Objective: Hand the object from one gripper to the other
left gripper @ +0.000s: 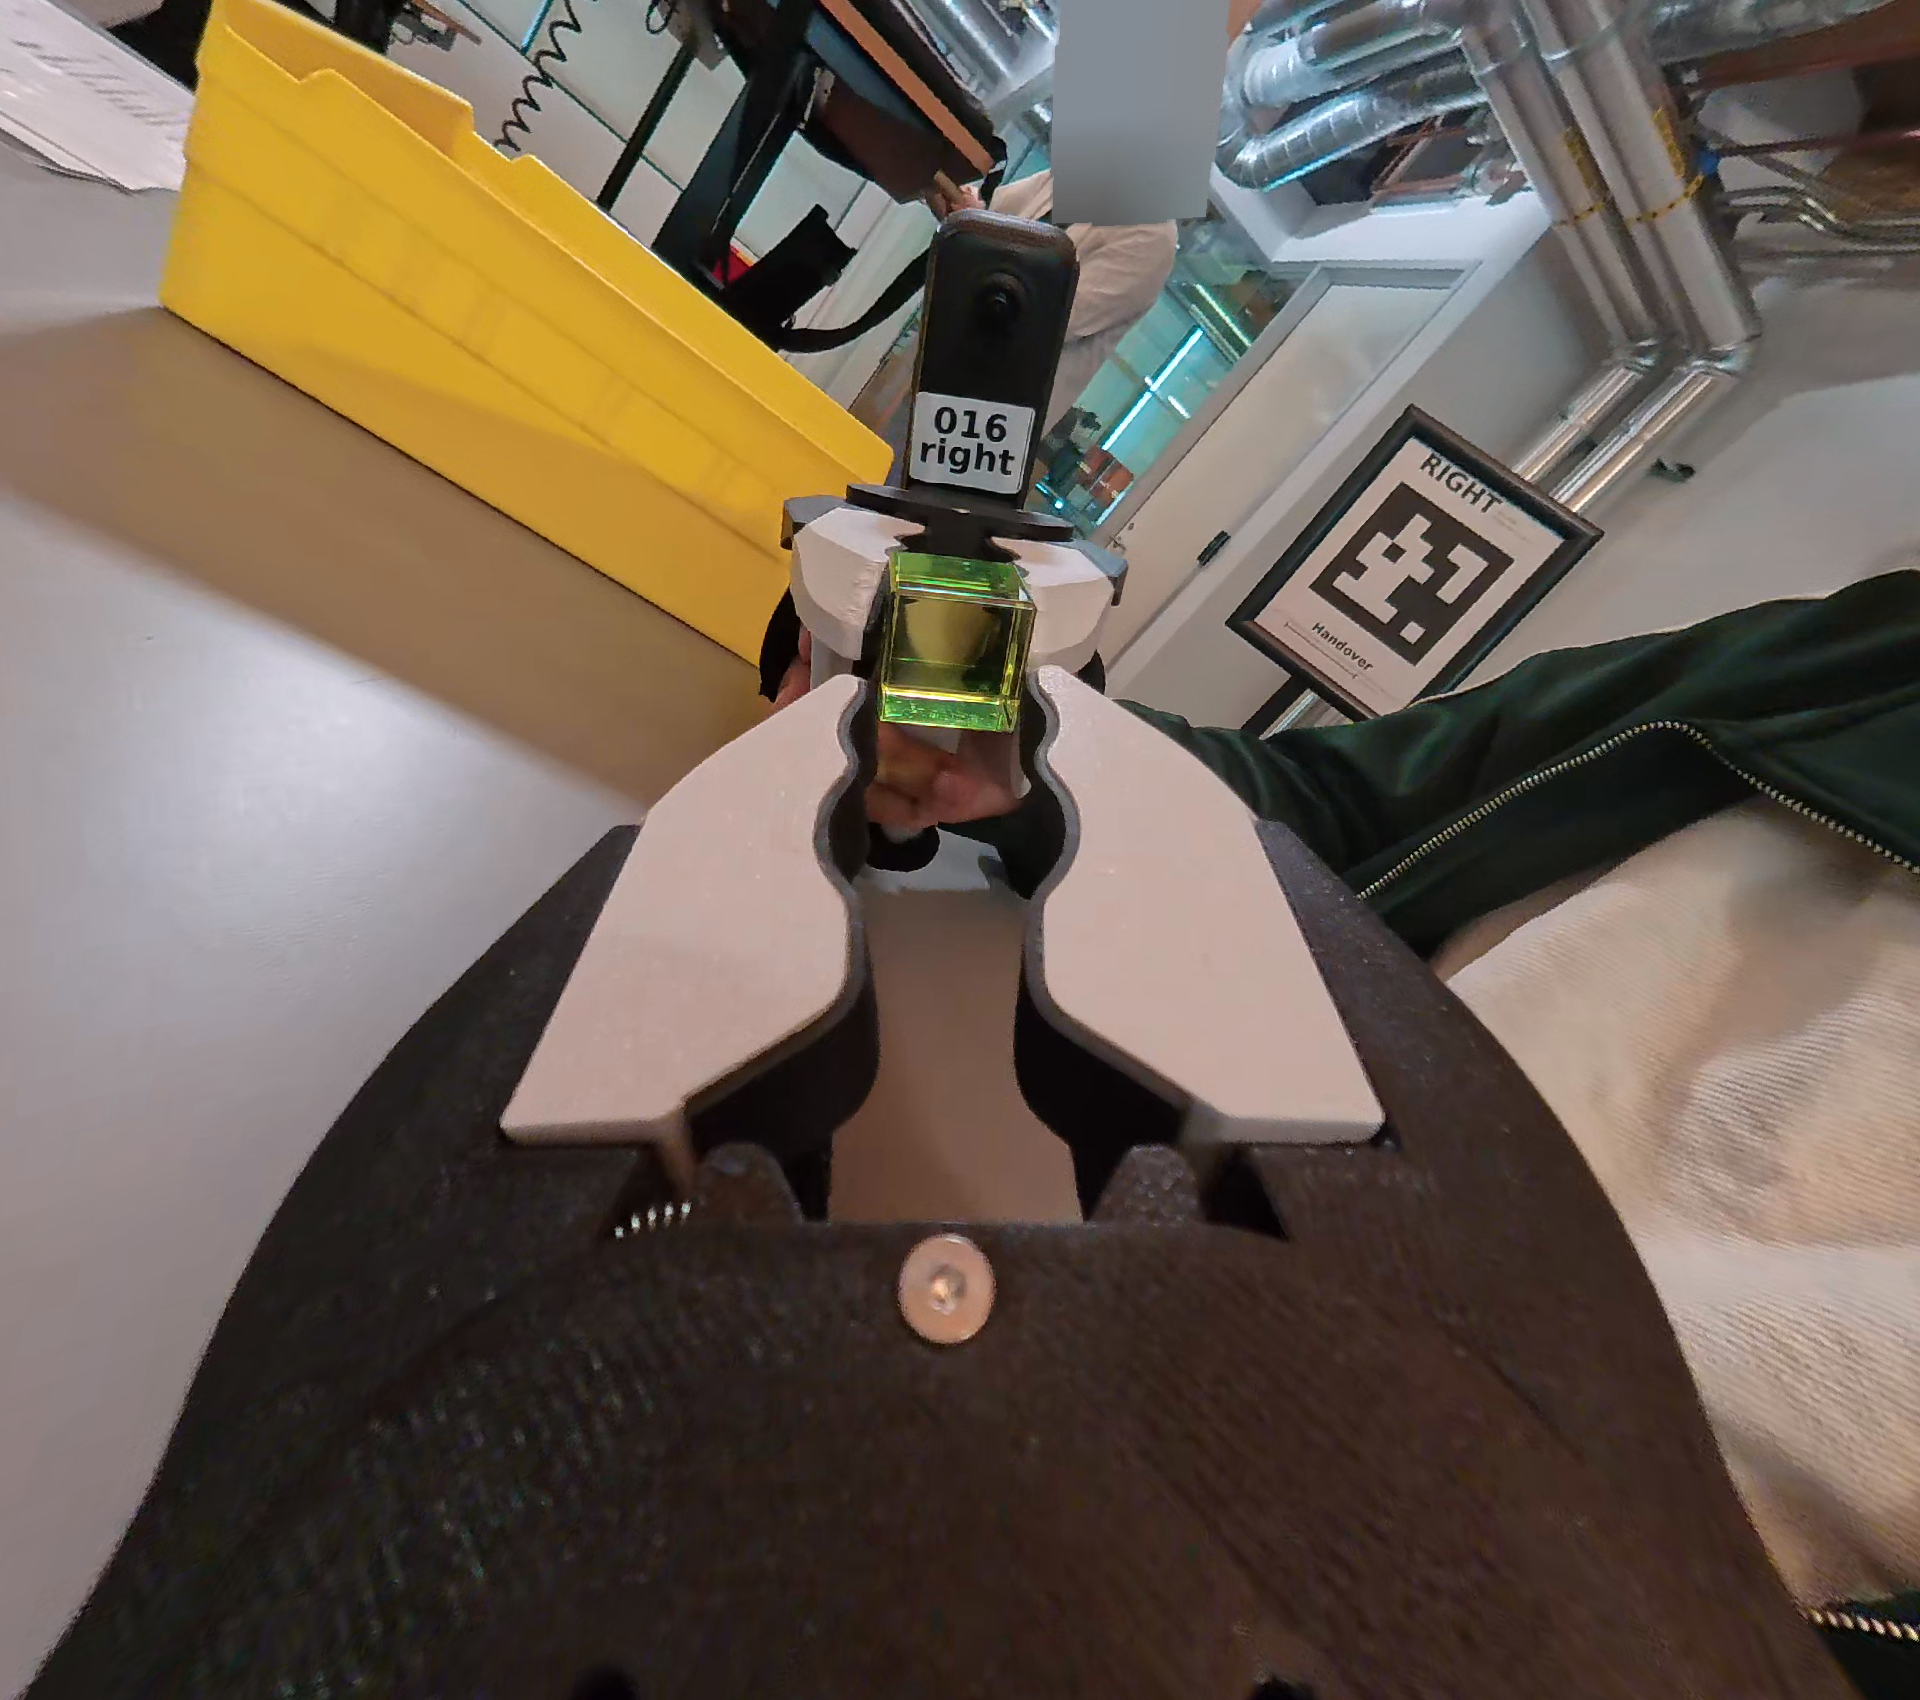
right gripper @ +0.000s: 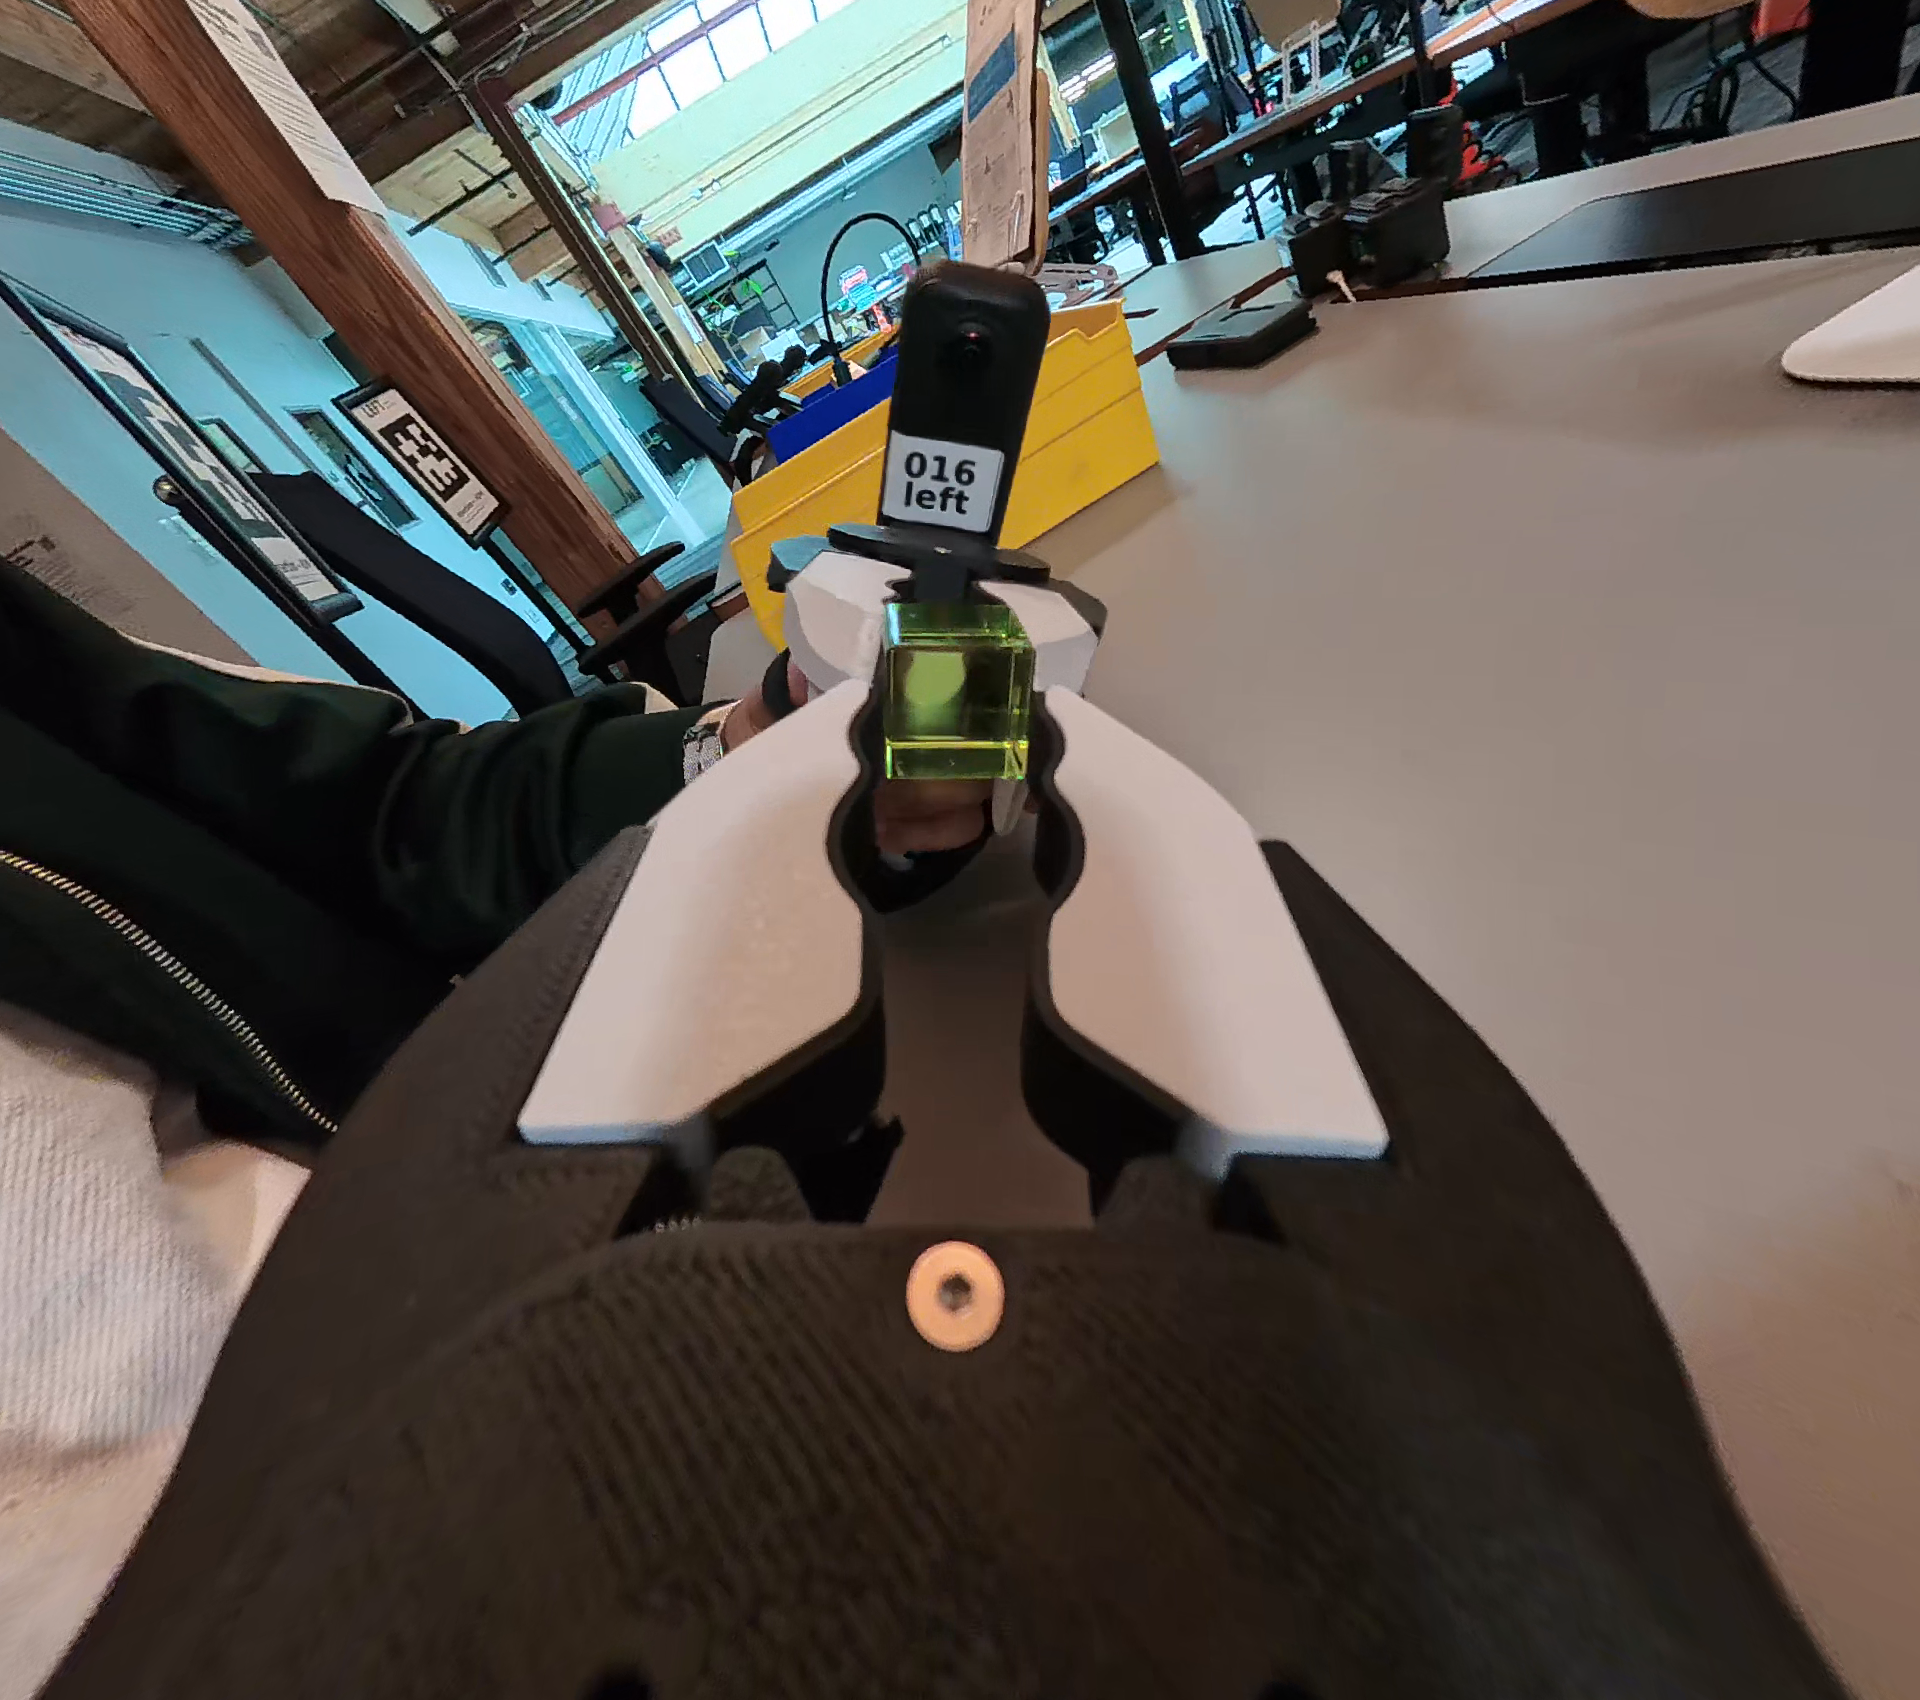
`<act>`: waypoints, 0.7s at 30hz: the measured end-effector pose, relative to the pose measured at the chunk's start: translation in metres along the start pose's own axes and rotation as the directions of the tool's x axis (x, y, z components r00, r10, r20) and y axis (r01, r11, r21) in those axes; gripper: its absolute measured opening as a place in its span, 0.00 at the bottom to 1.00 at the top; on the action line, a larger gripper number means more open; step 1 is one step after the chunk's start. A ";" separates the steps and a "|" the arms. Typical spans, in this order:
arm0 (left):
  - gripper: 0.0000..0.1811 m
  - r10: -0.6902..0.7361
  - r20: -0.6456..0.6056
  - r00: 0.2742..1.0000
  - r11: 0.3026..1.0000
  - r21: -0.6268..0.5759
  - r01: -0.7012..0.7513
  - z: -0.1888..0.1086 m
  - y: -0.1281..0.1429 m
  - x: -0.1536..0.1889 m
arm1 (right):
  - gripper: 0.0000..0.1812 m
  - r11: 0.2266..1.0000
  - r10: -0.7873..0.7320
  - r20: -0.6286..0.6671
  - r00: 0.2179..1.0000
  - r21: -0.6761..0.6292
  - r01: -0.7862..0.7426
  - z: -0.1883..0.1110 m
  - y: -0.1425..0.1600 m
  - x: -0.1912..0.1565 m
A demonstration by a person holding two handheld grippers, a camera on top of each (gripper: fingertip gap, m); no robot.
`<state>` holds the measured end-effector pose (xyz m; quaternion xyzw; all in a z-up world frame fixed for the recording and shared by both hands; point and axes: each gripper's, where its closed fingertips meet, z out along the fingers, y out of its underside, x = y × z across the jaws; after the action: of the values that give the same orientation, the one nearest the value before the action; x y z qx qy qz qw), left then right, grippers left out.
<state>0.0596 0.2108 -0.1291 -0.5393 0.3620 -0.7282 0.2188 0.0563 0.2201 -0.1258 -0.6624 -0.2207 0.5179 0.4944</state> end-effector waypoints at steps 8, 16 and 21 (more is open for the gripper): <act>0.27 -0.020 0.004 1.000 0.998 0.053 0.020 -0.006 -0.009 -0.001 | 0.15 0.998 0.016 -0.029 0.999 0.053 -0.015 -0.008 -0.010 0.005; 0.28 0.344 0.131 0.930 0.939 -0.043 -0.342 -0.014 -0.010 -0.004 | 0.15 0.947 0.309 0.103 0.945 0.063 -0.316 -0.010 -0.006 0.009; 0.28 0.665 0.170 0.727 0.747 -0.167 -0.644 -0.007 -0.003 0.004 | 0.15 0.872 0.489 0.154 0.859 -0.048 -0.488 -0.003 0.012 0.006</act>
<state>0.0524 0.2122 -0.1255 -0.4636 0.5371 -0.5218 0.4736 0.0585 0.2192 -0.1392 -0.6545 -0.0867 0.6771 0.3252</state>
